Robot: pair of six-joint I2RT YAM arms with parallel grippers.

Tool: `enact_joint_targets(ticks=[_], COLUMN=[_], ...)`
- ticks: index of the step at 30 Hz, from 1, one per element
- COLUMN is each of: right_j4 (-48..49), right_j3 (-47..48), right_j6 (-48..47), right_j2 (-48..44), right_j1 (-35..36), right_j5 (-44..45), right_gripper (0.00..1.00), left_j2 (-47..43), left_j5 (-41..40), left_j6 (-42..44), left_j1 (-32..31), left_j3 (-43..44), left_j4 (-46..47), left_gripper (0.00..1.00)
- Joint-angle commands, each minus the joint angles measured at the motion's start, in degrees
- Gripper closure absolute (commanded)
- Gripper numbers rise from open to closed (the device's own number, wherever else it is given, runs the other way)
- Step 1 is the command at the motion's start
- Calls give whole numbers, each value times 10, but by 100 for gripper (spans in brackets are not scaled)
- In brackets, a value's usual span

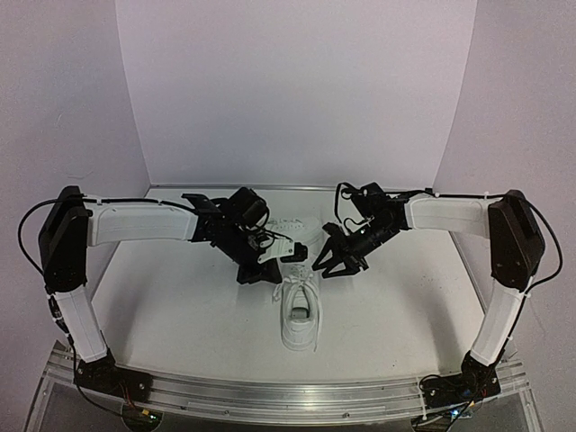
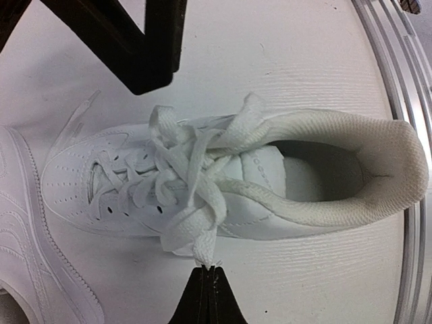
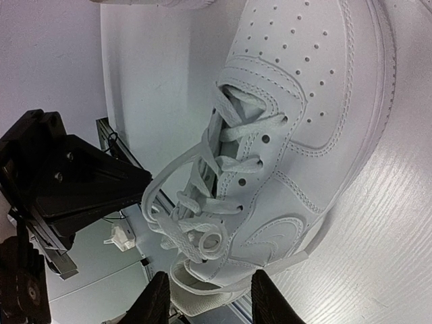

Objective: Tie the shoes

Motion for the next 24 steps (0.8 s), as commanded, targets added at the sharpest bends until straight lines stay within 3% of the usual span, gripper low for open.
enact_joint_targets(ticks=[1,24], right_j4=[-5,-4], right_j3=[10,28], right_j6=[-12,-20], right_j2=[-22,-8], right_j1=[-3,-2], right_j5=[1,-8], right_gripper=[62,63], left_j2=[-34,-86], left_j5=[-6,-18], left_j6=[-9,-37], left_j1=[-9,-44], left_j3=[-13,-97], left_j4=[-27,-108], left_gripper=[100,100])
